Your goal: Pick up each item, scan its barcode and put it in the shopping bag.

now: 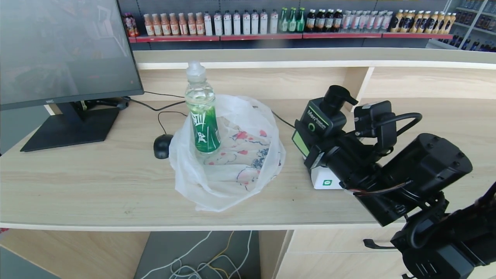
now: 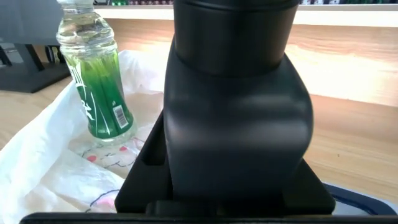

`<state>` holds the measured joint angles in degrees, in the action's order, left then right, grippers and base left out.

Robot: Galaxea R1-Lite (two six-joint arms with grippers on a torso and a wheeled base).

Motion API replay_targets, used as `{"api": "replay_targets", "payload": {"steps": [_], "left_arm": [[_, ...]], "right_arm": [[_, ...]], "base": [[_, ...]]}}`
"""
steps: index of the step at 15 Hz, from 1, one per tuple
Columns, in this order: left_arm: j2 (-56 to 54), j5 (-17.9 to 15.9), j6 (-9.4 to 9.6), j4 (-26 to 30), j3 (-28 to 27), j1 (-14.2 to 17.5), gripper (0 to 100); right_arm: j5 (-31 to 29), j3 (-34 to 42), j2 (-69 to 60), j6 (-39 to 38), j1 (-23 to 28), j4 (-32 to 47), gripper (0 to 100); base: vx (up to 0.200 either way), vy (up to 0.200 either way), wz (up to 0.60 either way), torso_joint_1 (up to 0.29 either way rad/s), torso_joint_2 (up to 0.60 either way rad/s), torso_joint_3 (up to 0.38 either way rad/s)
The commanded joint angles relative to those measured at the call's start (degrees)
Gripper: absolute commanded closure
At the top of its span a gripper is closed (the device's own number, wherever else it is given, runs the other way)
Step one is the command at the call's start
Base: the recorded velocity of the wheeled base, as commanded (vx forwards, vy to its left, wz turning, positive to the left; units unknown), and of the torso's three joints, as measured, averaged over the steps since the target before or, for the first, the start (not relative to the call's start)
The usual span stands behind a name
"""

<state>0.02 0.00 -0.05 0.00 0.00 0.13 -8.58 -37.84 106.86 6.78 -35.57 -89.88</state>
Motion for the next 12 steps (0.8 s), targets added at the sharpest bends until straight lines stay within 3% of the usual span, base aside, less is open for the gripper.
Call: {"api": "replay_targets", "payload": {"steps": [1,5,12], "left_arm": [[0.0,0.0,-0.04,0.0,0.0,0.0,0],[0.0,0.0,0.14,0.0,0.0,0.0,0],[0.0,0.0,0.22,0.0,0.0,0.0,0]], "right_arm": [[0.0,0.0,0.2,0.0,0.8,-0.1,100],[0.0,0.0,0.2,0.0,1.2,-0.1,100],[0.0,-1.4,3.7,0.0,1.6,-0.1,100]], "base": [[0.000,0.200,0.00,0.002,0.00,0.002],[0.000,0.200,0.00,0.002,0.01,0.005],[0.000,0.000,0.00,0.000,0.00,0.000]]}}
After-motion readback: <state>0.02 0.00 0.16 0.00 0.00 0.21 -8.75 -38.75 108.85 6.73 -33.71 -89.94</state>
